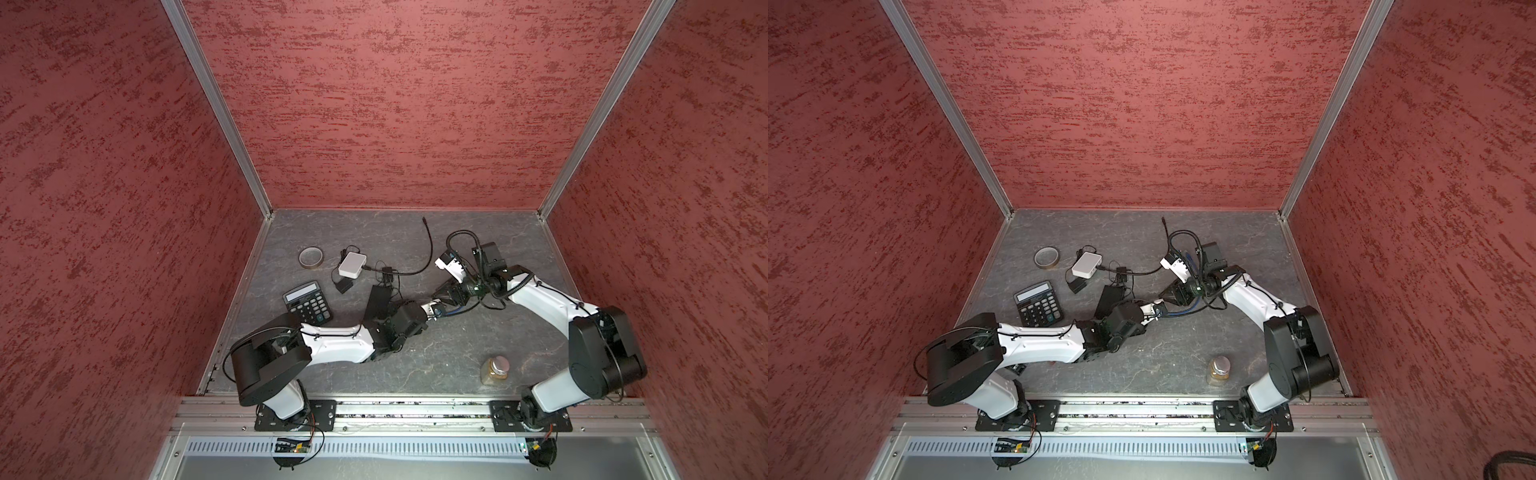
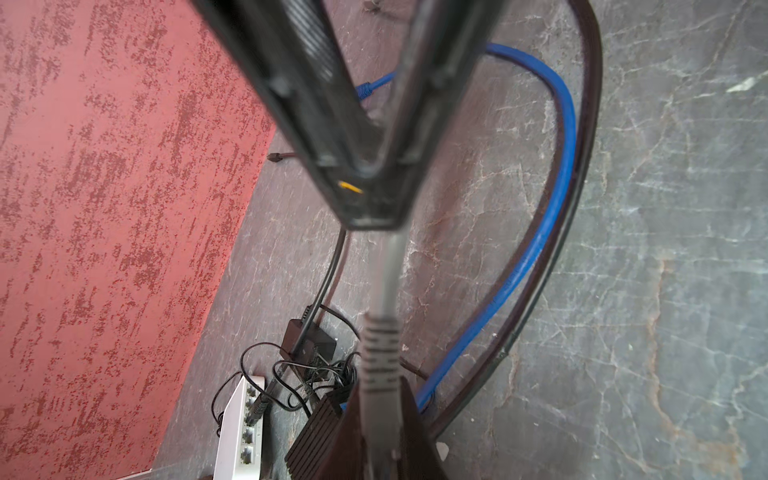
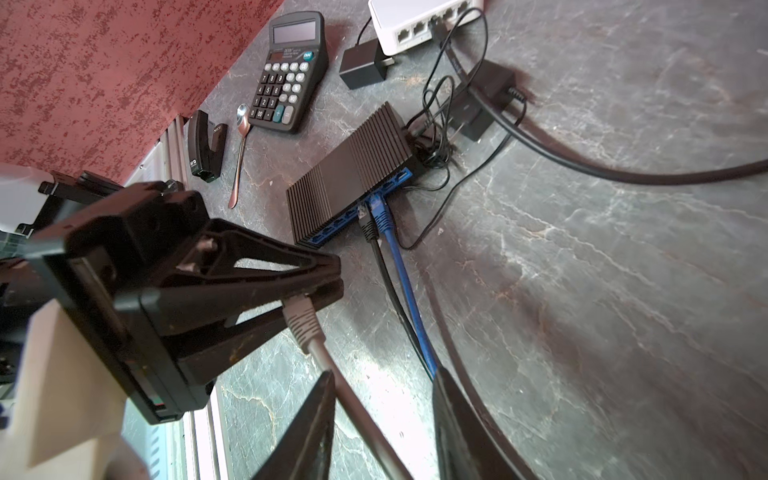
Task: Insert the plug into the switch port
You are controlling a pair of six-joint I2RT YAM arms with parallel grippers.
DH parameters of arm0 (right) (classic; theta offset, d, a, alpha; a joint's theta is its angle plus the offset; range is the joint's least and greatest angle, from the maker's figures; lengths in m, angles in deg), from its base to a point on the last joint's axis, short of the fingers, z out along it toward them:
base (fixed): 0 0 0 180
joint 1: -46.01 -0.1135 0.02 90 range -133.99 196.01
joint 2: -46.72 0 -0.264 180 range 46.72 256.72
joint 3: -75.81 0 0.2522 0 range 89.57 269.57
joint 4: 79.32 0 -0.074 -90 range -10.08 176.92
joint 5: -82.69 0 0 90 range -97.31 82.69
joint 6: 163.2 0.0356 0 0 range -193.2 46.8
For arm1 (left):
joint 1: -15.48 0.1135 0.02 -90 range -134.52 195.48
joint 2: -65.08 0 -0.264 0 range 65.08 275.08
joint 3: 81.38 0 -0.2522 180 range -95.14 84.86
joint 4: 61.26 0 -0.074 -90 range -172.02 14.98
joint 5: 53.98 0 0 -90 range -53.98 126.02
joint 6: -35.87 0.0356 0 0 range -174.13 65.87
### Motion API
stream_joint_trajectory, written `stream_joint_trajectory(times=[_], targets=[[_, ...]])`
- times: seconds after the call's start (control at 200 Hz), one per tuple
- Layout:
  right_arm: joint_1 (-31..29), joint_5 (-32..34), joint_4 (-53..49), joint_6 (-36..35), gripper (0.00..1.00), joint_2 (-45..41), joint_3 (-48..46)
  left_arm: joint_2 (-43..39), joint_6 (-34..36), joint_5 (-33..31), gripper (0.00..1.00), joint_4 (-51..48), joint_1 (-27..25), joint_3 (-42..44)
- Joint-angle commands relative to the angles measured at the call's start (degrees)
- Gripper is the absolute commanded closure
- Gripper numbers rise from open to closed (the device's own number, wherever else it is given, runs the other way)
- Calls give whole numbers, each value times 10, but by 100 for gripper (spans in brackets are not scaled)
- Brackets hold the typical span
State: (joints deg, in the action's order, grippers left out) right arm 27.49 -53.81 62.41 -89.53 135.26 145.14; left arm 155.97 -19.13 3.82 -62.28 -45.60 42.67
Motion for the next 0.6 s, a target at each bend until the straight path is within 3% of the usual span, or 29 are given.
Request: stream_joint_trajectory(times=[0.0,0.461,0.596], targets=[[1,-31,12,-13,60,17,0,14,-4,1,84,42,7,3],[1,26,39,33,61,75,-5,74,-106,-7,59,-29,10,-10],[0,37,44,43,61,88,-1,66,-119,11,25,-63,10,-15]])
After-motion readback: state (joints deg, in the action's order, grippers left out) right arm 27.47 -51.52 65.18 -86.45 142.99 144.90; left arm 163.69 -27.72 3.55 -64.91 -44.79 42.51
